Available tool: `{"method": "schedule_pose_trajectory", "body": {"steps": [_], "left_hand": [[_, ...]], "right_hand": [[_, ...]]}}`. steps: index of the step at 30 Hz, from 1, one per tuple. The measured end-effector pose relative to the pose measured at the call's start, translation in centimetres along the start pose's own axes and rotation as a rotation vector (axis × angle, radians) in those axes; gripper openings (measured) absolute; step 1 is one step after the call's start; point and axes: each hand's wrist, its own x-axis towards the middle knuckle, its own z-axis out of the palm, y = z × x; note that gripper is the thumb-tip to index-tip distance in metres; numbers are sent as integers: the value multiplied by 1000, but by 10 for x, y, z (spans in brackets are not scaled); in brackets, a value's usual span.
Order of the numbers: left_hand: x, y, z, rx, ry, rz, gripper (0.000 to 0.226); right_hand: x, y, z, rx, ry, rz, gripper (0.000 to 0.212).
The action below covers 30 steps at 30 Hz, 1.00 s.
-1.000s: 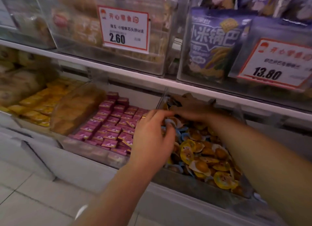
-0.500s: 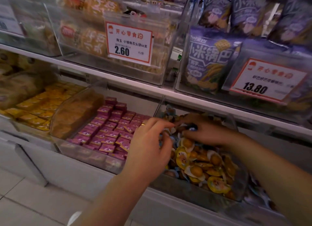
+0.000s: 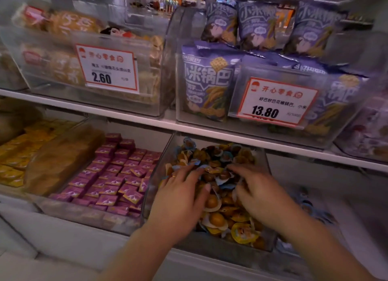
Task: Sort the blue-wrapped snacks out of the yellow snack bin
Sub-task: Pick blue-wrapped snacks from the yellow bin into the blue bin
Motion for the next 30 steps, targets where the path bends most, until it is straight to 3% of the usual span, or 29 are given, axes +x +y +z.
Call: {"method": "schedule_pose_trajectory", "body": {"steps": [2,4,8,13,17,20,24,27,30], "left_hand": [[7,-4,0,-31,2,-20,45],[14,-6,1,1,1,-21,42],[29,-7,4,8,-62,35,53],[32,-8,5,-54,18,79,33],[30,-12,-4,-173,150,17,11],[29,-14,-11,-272,237,-69,8],[28,-10,-12,-371,232,-112,10],[26,-12,-9,-237,168,-44,21],[23,-15,-3,-12,-26,60,35]], "right_hand": [[0,-4,8,-246,-73,-26,62],[7,-6,16,-320,-116,-29,70],[21,-1,19,-236,-70,-47,67],[24,0,20,-186,-22,-124,59],[24,0,16,153,-1,-10,38],[29,-1,10,386,-17,102,29],[30,3,-1,526,-39,213,28],[26,0,-1,868,-45,351,23],[24,-7,2,1272,11,482,25]]}}
